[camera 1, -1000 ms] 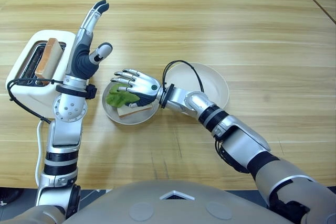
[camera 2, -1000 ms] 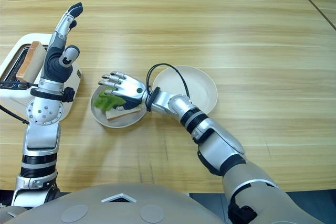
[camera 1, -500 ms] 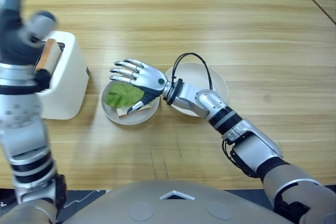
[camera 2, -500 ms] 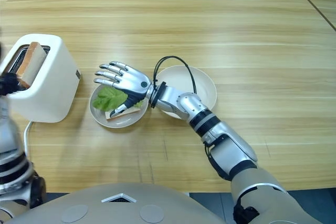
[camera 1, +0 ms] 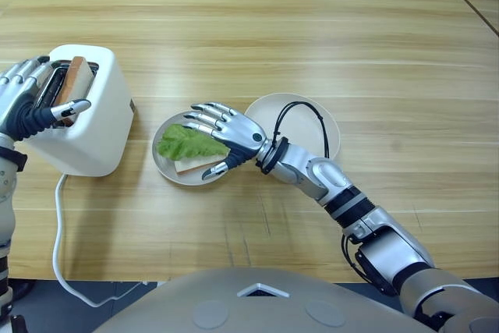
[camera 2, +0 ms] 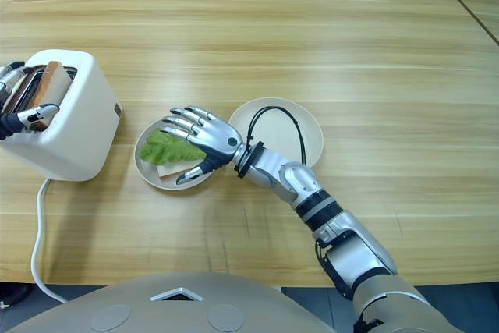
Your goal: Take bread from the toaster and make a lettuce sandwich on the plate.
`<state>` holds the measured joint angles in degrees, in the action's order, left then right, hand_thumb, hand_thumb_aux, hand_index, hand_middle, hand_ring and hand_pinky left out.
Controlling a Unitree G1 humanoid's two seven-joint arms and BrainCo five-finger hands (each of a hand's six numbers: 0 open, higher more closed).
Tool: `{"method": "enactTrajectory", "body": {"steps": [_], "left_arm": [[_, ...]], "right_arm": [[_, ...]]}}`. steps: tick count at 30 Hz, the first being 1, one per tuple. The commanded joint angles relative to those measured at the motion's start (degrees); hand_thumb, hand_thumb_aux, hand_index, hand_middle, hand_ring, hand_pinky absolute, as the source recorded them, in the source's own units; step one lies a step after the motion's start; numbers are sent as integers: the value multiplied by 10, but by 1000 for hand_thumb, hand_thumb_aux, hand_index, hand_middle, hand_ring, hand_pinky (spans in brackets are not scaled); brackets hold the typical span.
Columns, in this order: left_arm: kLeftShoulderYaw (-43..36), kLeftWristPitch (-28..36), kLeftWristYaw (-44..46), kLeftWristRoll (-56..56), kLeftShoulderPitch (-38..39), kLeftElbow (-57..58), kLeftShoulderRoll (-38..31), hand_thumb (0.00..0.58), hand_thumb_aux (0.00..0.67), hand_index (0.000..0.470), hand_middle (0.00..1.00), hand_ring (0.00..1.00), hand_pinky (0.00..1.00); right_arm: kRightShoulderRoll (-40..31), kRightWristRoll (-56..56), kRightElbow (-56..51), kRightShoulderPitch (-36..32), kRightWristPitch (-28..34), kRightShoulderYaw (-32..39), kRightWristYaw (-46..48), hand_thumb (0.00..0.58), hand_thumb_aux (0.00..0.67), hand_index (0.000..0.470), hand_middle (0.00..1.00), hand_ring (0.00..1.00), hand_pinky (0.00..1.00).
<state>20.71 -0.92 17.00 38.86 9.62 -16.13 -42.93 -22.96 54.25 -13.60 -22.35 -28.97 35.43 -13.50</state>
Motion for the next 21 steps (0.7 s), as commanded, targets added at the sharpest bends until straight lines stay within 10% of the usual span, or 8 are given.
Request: {"method": "enactTrajectory", "body": {"steps": [1,7,8,9,10,21], "left_arm": [[-20,6,2,0,-4,20,-7,0,0,0,0,0,0],[-27,10,-8,-2,-7,29,-5,0,0,0,0,0,0],[-27,7,-13,-4,-10,29,-5,100,60,42,0,0,0],[-26,5,-18,-10,-15,28,-1,443,344,241,0,0,0],[-24,3,-22,-17,-19,25,1,580,670,470,0,0,0],[-12,-13,-50,-84,-31,6,16,580,670,470,0,0,0]], "right_arm": [[5,-1,3,1,2,-5,5,0,0,0,0,0,0],[10,-1,1,5,1,-4,3,0,0,0,0,0,0],[11,-1,1,6,1,-4,3,0,0,0,0,0,0],[11,0,0,6,1,-4,3,0,0,0,0,0,0],[11,0,-1,7,1,-4,3,0,0,0,0,0,0],[12,1,-5,6,0,-5,0,0,0,0,0,0,0]]}}
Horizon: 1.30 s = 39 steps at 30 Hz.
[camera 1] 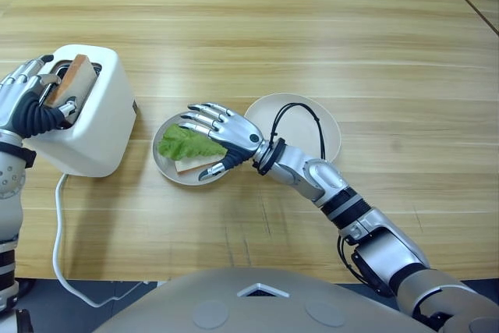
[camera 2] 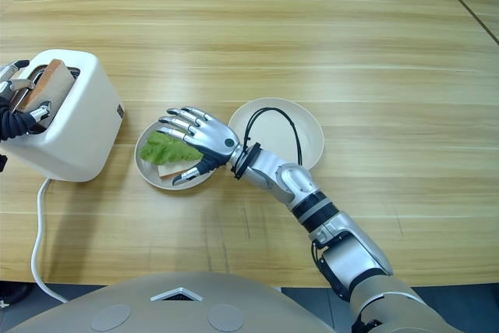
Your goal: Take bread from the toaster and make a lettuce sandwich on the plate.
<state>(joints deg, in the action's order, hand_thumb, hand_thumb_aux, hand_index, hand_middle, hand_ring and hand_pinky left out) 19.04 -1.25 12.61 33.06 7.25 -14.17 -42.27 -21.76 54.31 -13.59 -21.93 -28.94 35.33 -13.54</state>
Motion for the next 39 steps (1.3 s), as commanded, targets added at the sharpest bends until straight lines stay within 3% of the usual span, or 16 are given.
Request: {"method": "enactTrajectory", "body": {"steps": [1,15,21,25,33,39], "left_arm": [[6,-10,-9,-31,-8,-16,11,580,670,470,0,0,0],[96,-29,-107,-98,-74,-58,44,580,670,470,0,0,0],[80,-33,-91,-160,-93,-39,58,580,670,470,0,0,0],[29,-13,-39,-237,-122,-53,79,580,670,470,0,0,0],[-165,54,79,-298,-169,-90,125,580,670,470,0,0,0],[-274,29,156,-290,-199,76,150,580,670,470,0,0,0]], "right_arm": [[0,1,-5,2,0,-4,0,0,0,0,0,0,0],[2,0,-3,5,1,-8,-7,0,0,0,0,0,0],[-18,-25,8,7,17,-65,-25,0,0,0,0,0,0],[-46,-54,15,23,34,-128,-39,0,0,0,0,0,0],[-140,-73,20,65,82,-268,-91,0,0,0,0,0,0],[-142,-73,28,89,89,-284,-108,0,0,0,0,0,0]]}}
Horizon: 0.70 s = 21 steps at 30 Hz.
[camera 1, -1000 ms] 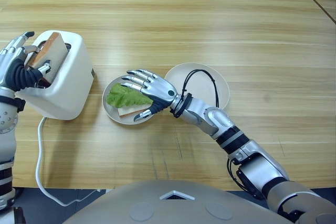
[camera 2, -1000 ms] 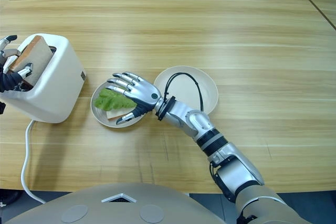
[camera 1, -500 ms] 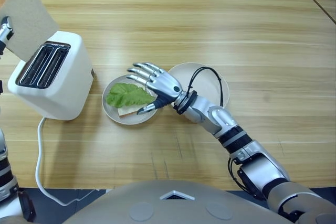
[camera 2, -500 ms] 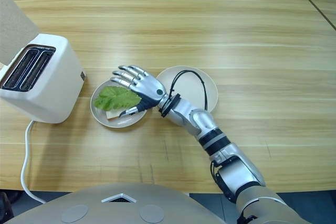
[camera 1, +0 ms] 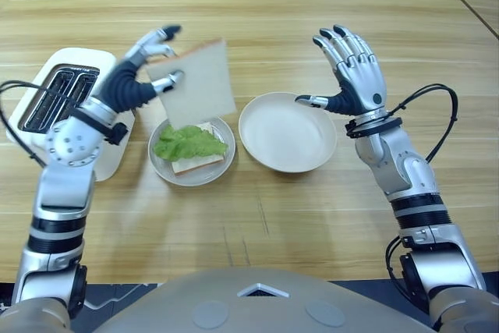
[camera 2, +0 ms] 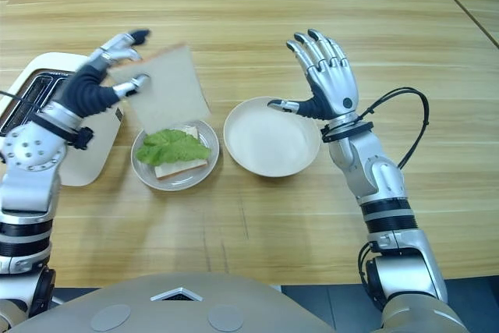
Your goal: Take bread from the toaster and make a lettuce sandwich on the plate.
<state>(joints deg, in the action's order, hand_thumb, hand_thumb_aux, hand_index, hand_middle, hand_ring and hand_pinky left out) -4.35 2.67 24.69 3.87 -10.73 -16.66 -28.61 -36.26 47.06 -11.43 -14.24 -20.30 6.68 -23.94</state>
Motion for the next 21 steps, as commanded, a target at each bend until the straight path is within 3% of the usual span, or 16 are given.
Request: {"method": "enactTrajectory", "body": {"steps": [1,7,21], "left_arm": [[-48,-17,40,5,-26,130,18,580,670,470,0,0,0],[-74,-51,53,25,-44,227,26,580,670,470,0,0,0],[-49,-62,30,49,-13,198,14,580,670,470,0,0,0]], "right_arm": [[7,2,6,13,4,6,-5,0,0,0,0,0,0],[15,12,-23,16,8,19,-19,0,0,0,0,0,0],[15,8,-31,8,2,30,-24,0,0,0,0,0,0]]}}
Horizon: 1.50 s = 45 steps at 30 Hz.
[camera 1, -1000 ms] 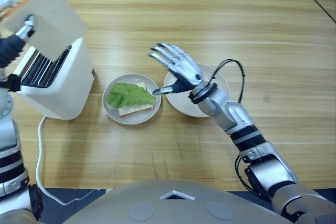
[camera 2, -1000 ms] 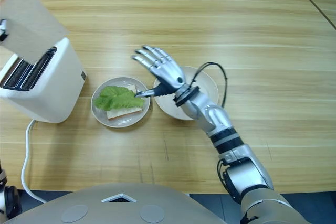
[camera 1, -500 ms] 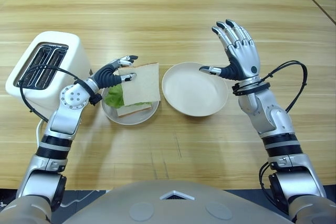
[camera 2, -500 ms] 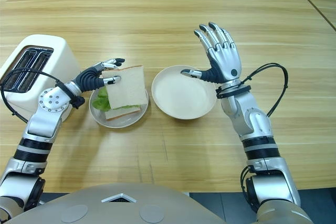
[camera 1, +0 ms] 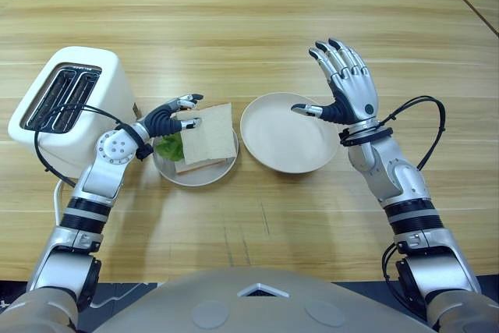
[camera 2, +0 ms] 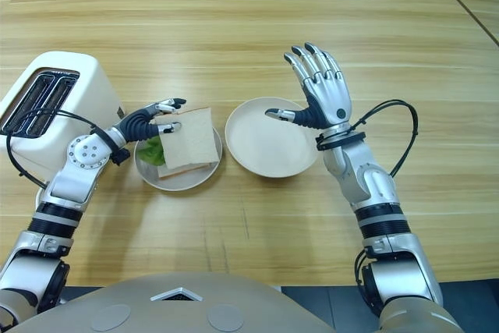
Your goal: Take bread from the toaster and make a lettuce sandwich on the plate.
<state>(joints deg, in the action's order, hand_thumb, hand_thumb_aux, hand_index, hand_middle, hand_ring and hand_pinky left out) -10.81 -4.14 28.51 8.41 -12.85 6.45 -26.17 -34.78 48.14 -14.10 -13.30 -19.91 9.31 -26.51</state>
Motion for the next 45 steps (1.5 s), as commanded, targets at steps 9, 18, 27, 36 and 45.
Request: {"method": "enactTrajectory", "body": {"steps": [9,18,27,36,45], "left_arm": [[55,41,-12,-4,48,-119,-23,580,670,470,0,0,0],[57,39,-12,7,47,-84,-28,580,670,470,0,0,0],[40,20,-7,10,46,-30,-17,580,670,470,0,0,0],[19,7,-35,57,48,-15,-22,9,5,4,0,0,0],[15,-8,-53,86,48,-28,-18,0,0,0,0,0,0]], "right_arm": [[1,-2,-3,4,-1,5,-1,0,0,0,0,0,0],[3,-3,-3,4,-3,9,-4,0,0,0,0,0,0],[2,-4,-4,7,-8,12,-3,0,0,0,0,0,0],[3,-6,-3,8,-11,15,0,0,0,0,0,0,0],[10,-5,-4,5,-14,27,2,0,0,0,0,0,0]]}}
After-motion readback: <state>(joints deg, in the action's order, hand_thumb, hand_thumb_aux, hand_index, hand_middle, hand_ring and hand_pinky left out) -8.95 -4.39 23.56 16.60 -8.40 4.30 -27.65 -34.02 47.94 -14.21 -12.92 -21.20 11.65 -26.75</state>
